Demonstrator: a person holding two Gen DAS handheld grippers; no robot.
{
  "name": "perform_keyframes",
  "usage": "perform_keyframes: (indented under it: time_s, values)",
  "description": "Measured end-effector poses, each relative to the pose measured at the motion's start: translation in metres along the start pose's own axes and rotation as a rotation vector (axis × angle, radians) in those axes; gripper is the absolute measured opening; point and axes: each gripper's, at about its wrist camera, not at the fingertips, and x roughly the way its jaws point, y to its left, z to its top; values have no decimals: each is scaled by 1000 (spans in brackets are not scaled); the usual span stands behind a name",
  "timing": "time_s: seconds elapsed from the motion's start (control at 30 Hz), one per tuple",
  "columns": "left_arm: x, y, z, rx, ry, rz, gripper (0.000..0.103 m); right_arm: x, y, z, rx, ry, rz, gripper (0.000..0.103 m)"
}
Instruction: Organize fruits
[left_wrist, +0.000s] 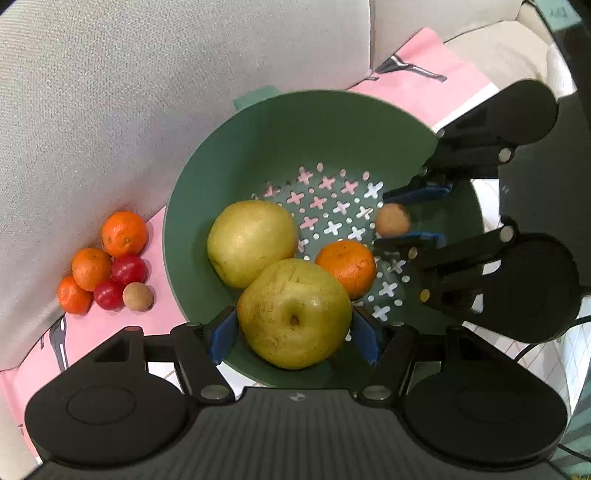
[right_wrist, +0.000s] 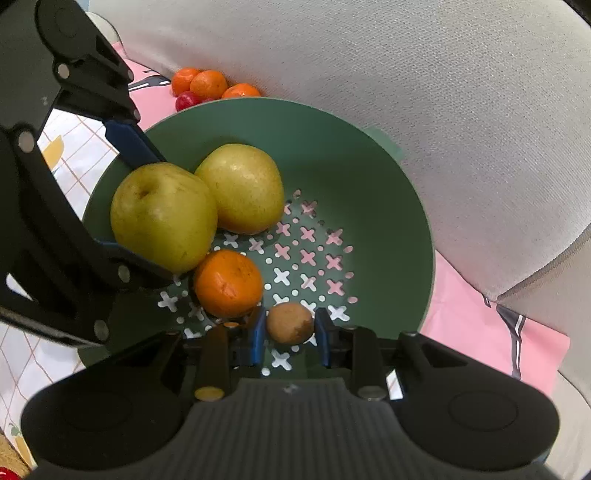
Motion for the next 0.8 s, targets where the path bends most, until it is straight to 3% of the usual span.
perform_keyframes:
  time_s: [0.63,0.8]
  values:
    - [-9,5,0,-11,-6,-1,80,-5,-4,0,25,-11,25,26]
    - [-20,8,0,-29,-44,0,79,-15,-7,-2,48,-31,12,33]
